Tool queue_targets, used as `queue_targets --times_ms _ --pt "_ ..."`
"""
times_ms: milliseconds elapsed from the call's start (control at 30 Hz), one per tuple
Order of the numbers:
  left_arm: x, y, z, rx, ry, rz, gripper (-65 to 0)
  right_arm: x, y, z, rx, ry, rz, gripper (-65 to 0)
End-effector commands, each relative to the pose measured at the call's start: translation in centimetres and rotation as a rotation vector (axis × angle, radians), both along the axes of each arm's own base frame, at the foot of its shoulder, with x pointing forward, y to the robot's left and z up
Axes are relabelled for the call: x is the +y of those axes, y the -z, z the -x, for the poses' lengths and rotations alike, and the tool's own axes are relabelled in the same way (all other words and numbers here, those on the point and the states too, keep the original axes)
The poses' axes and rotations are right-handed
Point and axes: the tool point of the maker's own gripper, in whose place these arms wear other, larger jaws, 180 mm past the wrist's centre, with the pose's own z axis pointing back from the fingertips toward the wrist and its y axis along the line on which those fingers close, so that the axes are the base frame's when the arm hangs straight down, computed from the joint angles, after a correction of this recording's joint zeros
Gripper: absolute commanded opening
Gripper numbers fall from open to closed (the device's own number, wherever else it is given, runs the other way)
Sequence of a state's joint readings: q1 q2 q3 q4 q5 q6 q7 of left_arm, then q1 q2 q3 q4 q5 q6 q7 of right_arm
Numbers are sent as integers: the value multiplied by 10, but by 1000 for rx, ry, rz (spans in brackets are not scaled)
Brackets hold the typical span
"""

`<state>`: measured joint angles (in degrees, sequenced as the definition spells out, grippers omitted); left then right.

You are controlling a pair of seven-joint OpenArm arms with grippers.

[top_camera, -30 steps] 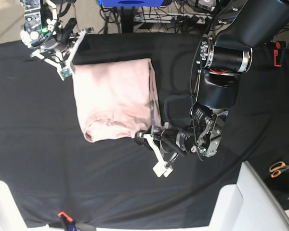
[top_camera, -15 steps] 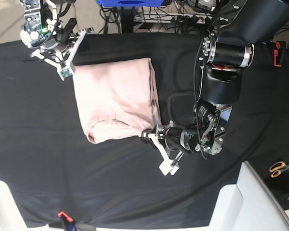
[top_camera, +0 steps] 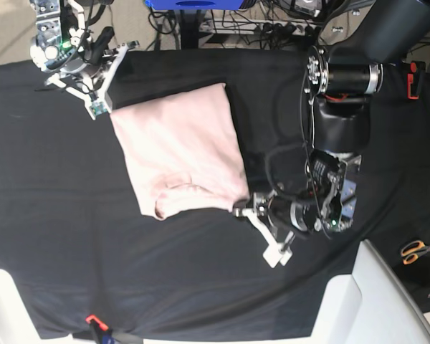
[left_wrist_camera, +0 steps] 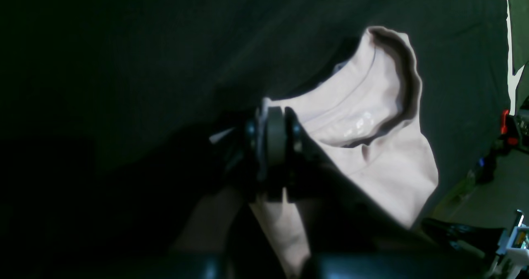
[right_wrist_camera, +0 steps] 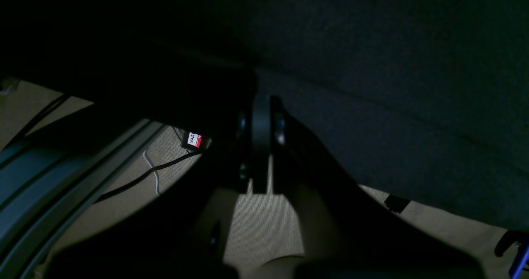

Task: Fold the T-shirt properly
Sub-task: 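Grasp the hem corner with the left gripper and pull it square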

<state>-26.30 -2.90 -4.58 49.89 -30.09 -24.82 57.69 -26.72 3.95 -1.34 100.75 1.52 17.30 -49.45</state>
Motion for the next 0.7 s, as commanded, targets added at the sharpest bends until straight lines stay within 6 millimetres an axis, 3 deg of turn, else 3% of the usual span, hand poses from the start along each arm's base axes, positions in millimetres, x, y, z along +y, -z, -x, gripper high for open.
queue_targets --times_ms 0,367,567,667 --pt "0 -19 -16 -63 -7 14 -650 1 -4 -4 -21 1 -8 -650" --pt "6 -19 -19 -105 -36 13 -650 11 -5 -5 -24 10 -33 -650" --pt "-19 -16 -14 -138 63 -23 -650 11 -5 -5 -24 10 -33 -650" --pt "-22 -16 -14 -142 64 -17 -650 11 -4 -4 -22 10 -33 -650"
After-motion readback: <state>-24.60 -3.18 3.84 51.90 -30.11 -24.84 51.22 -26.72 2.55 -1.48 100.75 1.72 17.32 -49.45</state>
